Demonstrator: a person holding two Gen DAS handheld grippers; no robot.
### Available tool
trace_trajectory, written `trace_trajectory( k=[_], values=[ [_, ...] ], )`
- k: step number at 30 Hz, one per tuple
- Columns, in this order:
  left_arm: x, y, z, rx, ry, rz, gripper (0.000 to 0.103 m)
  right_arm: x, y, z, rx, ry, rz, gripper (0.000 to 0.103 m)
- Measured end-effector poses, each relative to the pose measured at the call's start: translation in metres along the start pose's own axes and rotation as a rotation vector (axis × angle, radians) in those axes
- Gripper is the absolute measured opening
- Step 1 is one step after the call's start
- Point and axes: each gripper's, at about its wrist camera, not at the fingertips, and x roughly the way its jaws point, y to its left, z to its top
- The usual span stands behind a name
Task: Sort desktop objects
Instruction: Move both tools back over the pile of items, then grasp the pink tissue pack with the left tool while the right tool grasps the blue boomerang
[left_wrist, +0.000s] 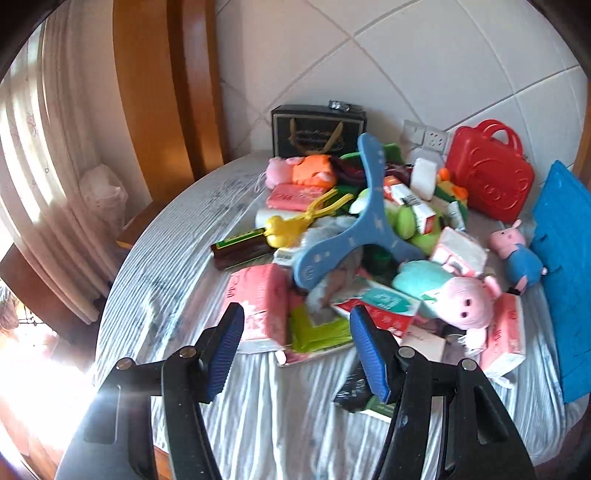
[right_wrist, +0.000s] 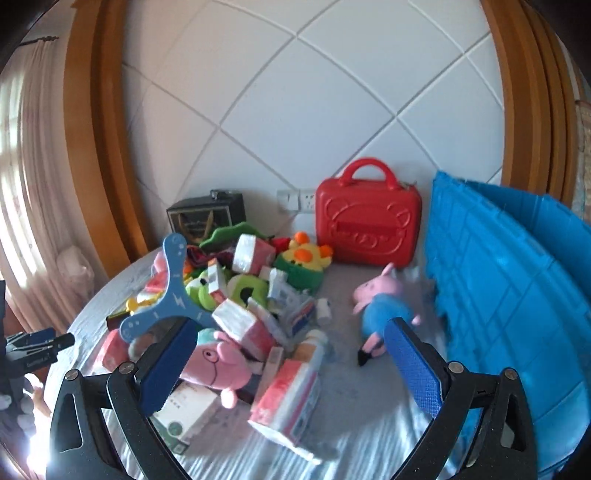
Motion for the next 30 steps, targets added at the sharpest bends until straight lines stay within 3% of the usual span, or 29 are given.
trace_trajectory(
  k=[4,9,13,18,27,30],
  values=[
    [0.03,0.039,-0.001,-0.056,0.05,0.016,0.059,0.042,0.025,-0.011,0.006,0.108,0.0,0.103],
    [0.062,0.067,-0.009,-0.135,0.138,0.071,0.059,0.081,0.055,-0.014,-0.064,0.165,0.066,0.103],
    [0.072,0.071,-0.011,-0.146,0.163,0.046,0.059,0.105,0.081,-0.013,-0.097,0.192,0.164,0.103],
    [0.095,0.065,-0.002,-0.117,0.19,0.0,0.059,0.121,0.115,-0.017,-0.142,0.232,0.219,0.103],
    [0.181,0.064,0.012,-0.054,0.341,-0.129,0.059,0.148,0.141,-0.026,-0.121,0.304,0.118,0.103],
    [0.201,0.067,0.011,-0.03,0.356,-0.134,0.082,0.162,0.144,-0.03,-0.105,0.333,0.071,0.103]
  ],
)
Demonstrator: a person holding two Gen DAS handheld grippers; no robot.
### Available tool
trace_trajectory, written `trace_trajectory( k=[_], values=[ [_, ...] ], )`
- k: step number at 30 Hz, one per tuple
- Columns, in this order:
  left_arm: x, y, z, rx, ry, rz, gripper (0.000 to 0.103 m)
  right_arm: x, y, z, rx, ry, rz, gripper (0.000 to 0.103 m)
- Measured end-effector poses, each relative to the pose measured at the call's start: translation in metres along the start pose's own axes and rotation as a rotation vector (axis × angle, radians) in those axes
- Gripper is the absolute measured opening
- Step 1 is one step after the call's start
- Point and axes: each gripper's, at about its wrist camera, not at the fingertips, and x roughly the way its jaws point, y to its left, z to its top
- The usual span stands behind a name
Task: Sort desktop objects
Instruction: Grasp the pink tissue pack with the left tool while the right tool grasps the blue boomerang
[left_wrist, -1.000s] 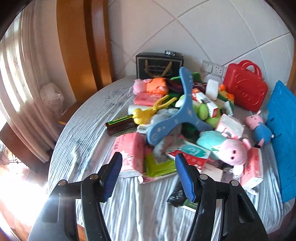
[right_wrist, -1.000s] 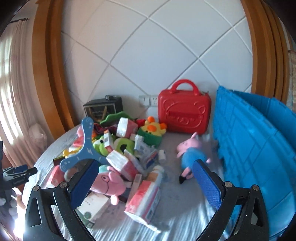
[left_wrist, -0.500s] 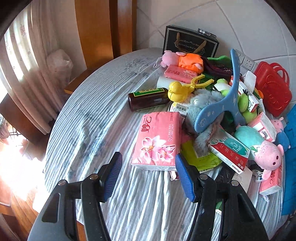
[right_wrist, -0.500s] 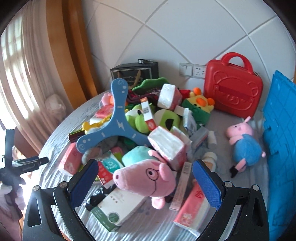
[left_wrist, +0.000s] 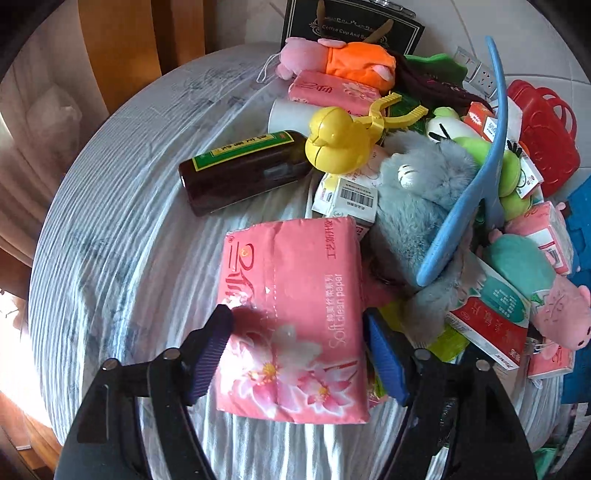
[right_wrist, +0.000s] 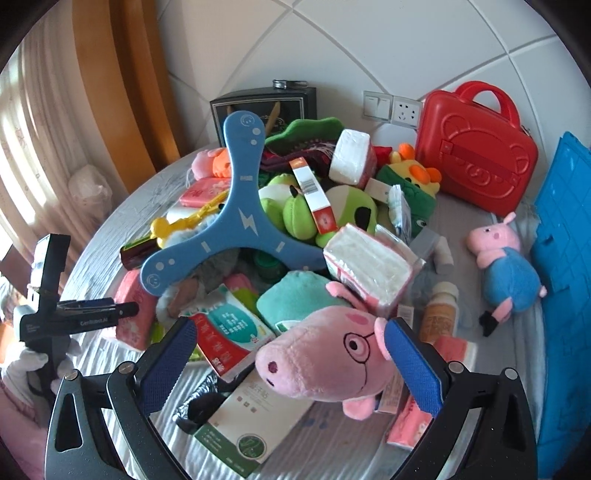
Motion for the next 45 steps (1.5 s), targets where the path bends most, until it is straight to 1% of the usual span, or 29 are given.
trace_trajectory(
  k=[2,3,4,6,8,9,12,14,16,18,19,20,22,24,26,27,28,29,30,31,32,33,36,39,40,41,45],
  values=[
    [0.013,0.006,0.001,0.004,0.031,-0.026,0.089,0.01,-0.001,0.001,0.03,0.021,-0.022,0.103],
    [0.022,0.01,0.001,-0.001,0.063,-0.035,0.089,0.014,0.0,0.001,0.047,0.031,-0.023,0.103],
    [0.031,0.013,-0.001,-0.001,0.093,-0.024,0.089,0.019,0.0,0.001,0.061,0.04,-0.021,0.103],
    [0.042,0.019,-0.005,0.008,0.122,0.005,0.089,0.026,0.004,0.003,0.075,0.053,-0.022,0.103],
    [0.04,0.025,-0.008,0.014,0.104,0.019,0.087,0.032,0.009,0.005,0.074,0.059,-0.024,0.103],
    [0.035,0.029,-0.009,0.021,0.09,0.038,0.086,0.035,0.013,0.007,0.069,0.063,-0.02,0.103],
    [0.017,0.047,-0.01,0.031,0.024,0.13,0.086,0.042,0.029,0.014,0.04,0.069,0.0,0.103],
    [0.014,0.063,-0.009,0.009,0.019,0.159,0.086,0.048,0.043,0.019,0.015,0.072,0.015,0.103],
    [0.023,0.078,-0.009,-0.016,0.053,0.165,0.086,0.055,0.055,0.026,-0.009,0.076,0.027,0.103],
    [0.034,0.084,-0.012,-0.032,0.077,0.155,0.086,0.062,0.064,0.034,-0.015,0.085,0.039,0.103],
    [0.036,0.086,-0.013,-0.041,0.074,0.145,0.088,0.066,0.066,0.038,-0.008,0.09,0.04,0.103],
    [0.036,0.086,-0.014,-0.046,0.058,0.141,0.089,0.07,0.068,0.042,0.0,0.095,0.034,0.103],
    [0.038,0.083,-0.015,-0.044,0.043,0.146,0.096,0.079,0.067,0.049,0.022,0.108,0.017,0.103],
    [0.041,0.079,-0.016,-0.036,0.036,0.14,0.101,0.088,0.064,0.055,0.06,0.121,0.026,0.103],
    [0.041,0.077,-0.015,-0.033,0.044,0.14,0.101,0.097,0.06,0.06,0.109,0.139,0.065,0.103],
    [0.04,0.077,-0.012,-0.035,0.046,0.145,0.089,0.101,0.057,0.063,0.138,0.145,0.082,0.103],
    [0.036,0.077,-0.009,-0.036,0.038,0.14,0.083,0.106,0.055,0.064,0.164,0.151,0.091,0.101],
    [0.032,0.077,-0.005,-0.044,0.029,0.129,0.083,0.11,0.053,0.066,0.183,0.155,0.094,0.092],
    [0.026,0.077,0.0,-0.053,0.003,0.131,0.083,0.114,0.051,0.067,0.201,0.161,0.1,0.085],
    [0.021,0.076,0.006,-0.05,-0.021,0.143,0.082,0.119,0.048,0.069,0.22,0.171,0.109,0.074],
    [0.016,0.074,0.011,-0.045,-0.041,0.159,0.082,0.124,0.046,0.07,0.243,0.184,0.121,0.07],
    [0.01,0.072,0.017,-0.043,-0.065,0.166,0.082,0.129,0.043,0.071,0.269,0.192,0.134,0.07],
    [-0.009,0.059,0.036,-0.02,-0.141,0.157,0.082,0.143,0.035,0.074,0.339,0.208,0.174,0.07],
    [-0.023,0.031,0.058,0.02,-0.196,0.104,0.082,0.155,0.032,0.075,0.398,0.213,0.22,0.07],
    [-0.025,0.026,0.07,0.031,-0.207,0.082,0.082,0.16,0.031,0.075,0.417,0.218,0.23,0.07],
    [-0.027,0.016,0.074,0.045,-0.218,0.065,0.082,0.165,0.03,0.075,0.433,0.225,0.234,0.07],
    [-0.02,-0.027,0.099,0.117,-0.249,0.026,0.082,0.181,0.027,0.073,0.491,0.232,0.241,0.072]
  ],
)
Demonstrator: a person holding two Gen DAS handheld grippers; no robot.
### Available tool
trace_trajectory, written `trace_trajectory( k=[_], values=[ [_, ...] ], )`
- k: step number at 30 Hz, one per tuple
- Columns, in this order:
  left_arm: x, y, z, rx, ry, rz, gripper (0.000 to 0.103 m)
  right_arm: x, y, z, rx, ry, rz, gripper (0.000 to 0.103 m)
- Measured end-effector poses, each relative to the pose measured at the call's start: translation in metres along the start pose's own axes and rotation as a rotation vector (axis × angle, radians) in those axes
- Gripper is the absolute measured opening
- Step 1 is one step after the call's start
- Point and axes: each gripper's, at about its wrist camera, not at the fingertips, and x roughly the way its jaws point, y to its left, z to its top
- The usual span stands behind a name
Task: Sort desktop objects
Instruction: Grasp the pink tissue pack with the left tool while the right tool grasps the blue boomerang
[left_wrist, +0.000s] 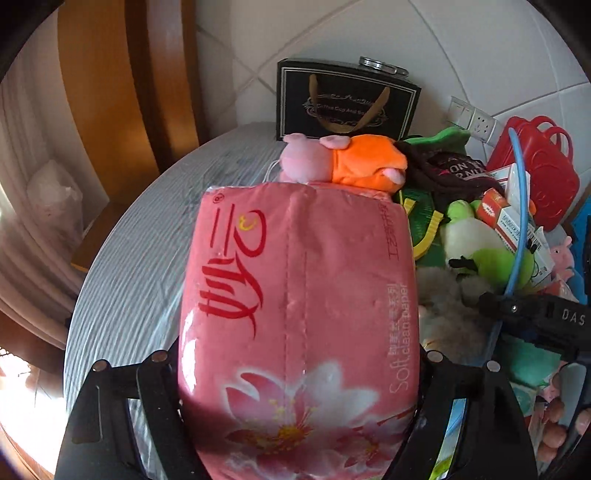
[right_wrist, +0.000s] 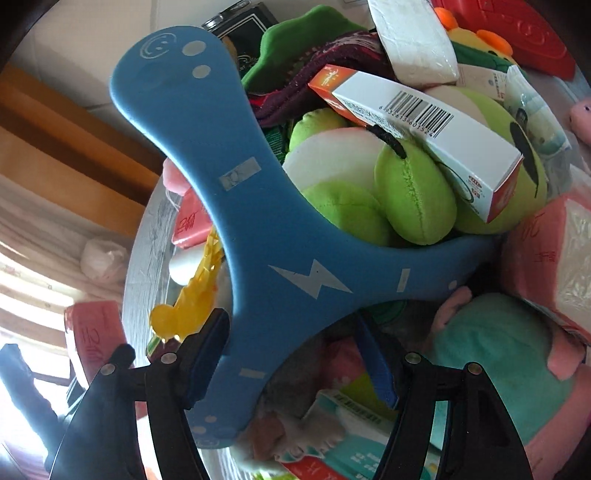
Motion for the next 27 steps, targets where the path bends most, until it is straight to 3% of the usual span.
trace_trajectory(
  k=[4,10,19,24,27],
  values=[
    [0.02,-0.027,0.016,0.074,0.004,-0.012,0.082,0.01,-0.009,0.003,0.055,-0.004,0.026,0.073],
    [0.019,-0.04,0.013,0.118,0.02,-0.029,0.082,0.004,0.001,0.002,0.001,-0.034,0.019,0.065],
    [-0.026,-0.037,0.001,0.104,-0.026,-0.051,0.082,-0.055,0.028,-0.024,-0.094,-0.159,0.065,0.046],
    [-0.068,-0.039,-0.007,0.103,-0.084,-0.072,0.082,-0.095,0.045,-0.045,-0.167,-0.257,0.034,0.039],
    [-0.095,-0.047,-0.009,0.114,-0.128,-0.094,0.082,-0.129,0.053,-0.056,-0.213,-0.335,0.012,0.029]
  ],
)
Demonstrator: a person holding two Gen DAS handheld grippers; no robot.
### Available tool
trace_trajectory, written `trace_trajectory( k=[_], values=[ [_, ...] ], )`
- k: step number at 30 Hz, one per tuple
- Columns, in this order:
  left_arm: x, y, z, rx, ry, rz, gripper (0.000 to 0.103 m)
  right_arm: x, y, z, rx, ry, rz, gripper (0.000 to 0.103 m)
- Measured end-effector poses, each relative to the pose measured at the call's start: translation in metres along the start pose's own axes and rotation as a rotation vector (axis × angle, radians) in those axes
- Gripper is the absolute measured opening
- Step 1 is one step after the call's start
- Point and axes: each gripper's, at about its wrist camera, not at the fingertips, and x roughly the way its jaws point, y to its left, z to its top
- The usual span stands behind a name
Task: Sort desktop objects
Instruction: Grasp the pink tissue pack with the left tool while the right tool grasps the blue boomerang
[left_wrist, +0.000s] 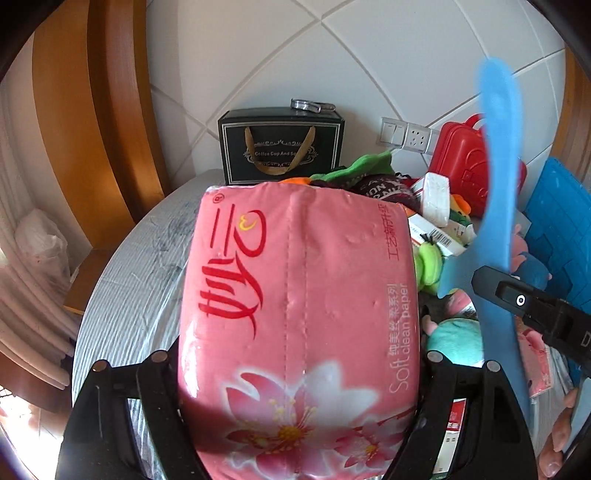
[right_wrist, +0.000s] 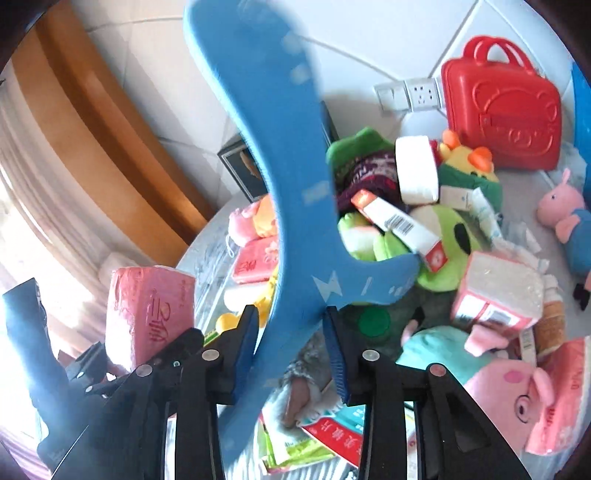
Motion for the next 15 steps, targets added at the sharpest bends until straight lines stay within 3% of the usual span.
trace_trajectory(
  k=[5,9,15],
  values=[
    [-0.031,-0.022,0.002,0.013,-0.029,-0.052,0.082,-0.047,0.011,0.006,-0.059,-0.096,-0.05,0.007],
    [-0.04,-0.033,-0.005,0.014,-0.026,-0.076,0.082,-0.055,0.002,0.005,-0.068,-0.073,-0.11,0.006],
    [-0.03,-0.019,-0.024,-0.02,0.025,0.0,0.082,-0.056,-0.018,-0.015,-0.022,0.013,-0.104,0.01]
  ],
)
